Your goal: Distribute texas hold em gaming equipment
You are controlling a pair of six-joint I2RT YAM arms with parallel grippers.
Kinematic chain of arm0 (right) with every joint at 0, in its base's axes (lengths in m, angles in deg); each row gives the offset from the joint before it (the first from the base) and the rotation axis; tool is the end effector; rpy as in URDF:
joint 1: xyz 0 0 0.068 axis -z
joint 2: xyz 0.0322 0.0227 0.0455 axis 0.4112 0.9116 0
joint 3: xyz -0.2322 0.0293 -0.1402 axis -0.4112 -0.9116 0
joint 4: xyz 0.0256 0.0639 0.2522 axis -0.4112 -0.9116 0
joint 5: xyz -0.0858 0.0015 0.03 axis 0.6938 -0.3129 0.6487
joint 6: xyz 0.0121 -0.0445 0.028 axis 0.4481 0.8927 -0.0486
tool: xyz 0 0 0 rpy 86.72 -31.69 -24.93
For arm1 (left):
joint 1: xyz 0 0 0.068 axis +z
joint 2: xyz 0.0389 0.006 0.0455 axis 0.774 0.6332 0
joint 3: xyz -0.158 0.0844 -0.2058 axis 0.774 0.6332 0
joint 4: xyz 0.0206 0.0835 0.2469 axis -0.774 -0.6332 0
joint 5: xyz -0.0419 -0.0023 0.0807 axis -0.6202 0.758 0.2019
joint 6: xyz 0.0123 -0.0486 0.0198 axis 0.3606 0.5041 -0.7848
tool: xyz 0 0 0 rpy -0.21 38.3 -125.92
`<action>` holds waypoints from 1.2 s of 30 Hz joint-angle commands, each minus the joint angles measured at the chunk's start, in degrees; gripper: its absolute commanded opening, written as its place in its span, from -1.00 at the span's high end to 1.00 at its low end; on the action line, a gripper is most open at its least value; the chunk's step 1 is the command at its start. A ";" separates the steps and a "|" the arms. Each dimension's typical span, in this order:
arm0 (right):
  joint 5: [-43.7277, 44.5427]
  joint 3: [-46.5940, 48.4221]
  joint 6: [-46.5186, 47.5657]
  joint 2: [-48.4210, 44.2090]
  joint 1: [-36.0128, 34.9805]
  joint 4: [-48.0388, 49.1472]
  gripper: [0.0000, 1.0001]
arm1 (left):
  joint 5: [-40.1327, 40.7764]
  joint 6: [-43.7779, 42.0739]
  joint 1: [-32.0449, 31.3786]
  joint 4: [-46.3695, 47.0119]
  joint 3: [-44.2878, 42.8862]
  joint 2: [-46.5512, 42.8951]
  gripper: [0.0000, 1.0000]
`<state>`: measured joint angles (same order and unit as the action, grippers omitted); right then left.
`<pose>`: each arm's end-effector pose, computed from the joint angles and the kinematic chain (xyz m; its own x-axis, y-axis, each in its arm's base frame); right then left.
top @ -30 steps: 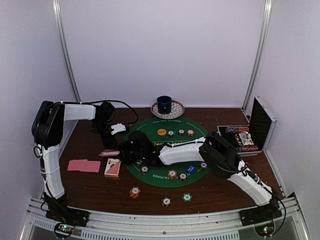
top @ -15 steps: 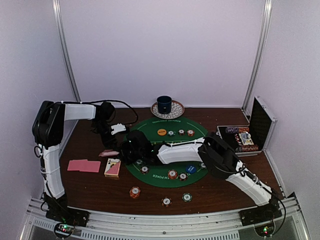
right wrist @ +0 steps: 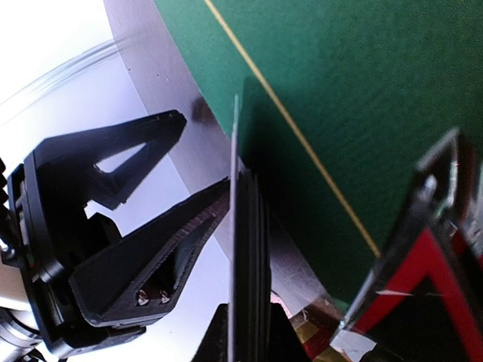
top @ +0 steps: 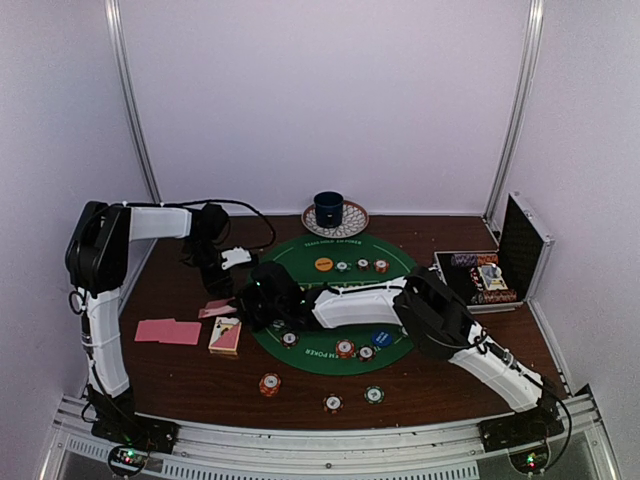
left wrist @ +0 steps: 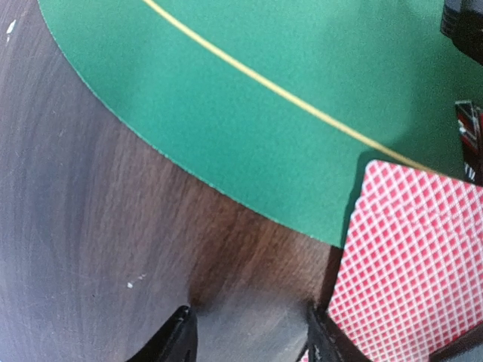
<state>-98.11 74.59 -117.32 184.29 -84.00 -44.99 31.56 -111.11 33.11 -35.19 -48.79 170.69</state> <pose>0.2918 0.5143 0.1097 -0.8245 0.4285 0.3696 0.4951 0.2302 0.8378 0.3881 -0.1265 0.1493 -0.5138 0.8326 -0.2067 0.8432 0.5345 0.0571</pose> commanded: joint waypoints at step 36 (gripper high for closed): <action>-12.48 -19.91 28.08 -15.19 4.20 37.51 1.00 | -10.15 10.40 2.35 -21.73 -11.50 -29.76 -0.95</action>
<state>-108.97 55.27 -91.38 173.18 -79.41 -13.61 25.77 -99.83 36.32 -53.13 -59.80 138.52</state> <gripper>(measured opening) 0.128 0.975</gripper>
